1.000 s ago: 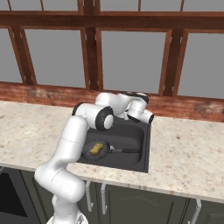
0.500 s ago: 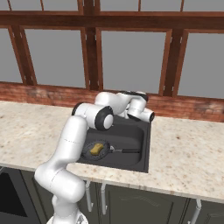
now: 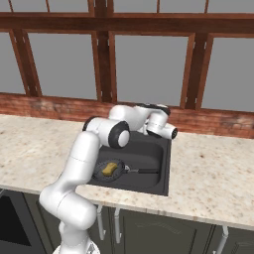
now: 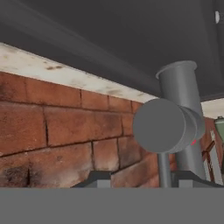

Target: Pick the pan and sponge and place them into the sink. Then turn on the water.

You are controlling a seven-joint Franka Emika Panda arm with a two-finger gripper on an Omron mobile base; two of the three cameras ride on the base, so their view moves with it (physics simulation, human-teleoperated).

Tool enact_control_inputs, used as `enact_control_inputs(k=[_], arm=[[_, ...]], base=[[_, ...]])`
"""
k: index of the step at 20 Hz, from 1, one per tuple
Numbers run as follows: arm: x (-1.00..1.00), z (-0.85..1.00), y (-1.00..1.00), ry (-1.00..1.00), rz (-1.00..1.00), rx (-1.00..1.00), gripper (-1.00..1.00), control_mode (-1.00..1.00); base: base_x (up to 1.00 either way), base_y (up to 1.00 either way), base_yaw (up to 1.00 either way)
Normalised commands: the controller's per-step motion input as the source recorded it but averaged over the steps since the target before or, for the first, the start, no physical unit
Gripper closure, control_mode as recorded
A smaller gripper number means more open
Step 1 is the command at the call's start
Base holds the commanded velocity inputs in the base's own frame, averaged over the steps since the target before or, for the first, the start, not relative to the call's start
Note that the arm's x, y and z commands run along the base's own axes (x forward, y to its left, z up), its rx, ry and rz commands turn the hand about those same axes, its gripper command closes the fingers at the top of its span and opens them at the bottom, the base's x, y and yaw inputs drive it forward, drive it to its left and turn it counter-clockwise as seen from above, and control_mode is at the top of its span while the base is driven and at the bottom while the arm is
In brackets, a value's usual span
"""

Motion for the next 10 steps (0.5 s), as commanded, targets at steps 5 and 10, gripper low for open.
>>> enact_control_inputs(k=[5, 10], arm=[[0.00, -0.36, -0.85, 0.02, 0.00, 0.01, 1.00, -1.00], [0.00, -0.40, -0.94, 0.03, 0.00, 0.02, 1.00, -1.00]], base=[[0.00, 0.00, 0.00], [0.00, 0.00, 0.00]])
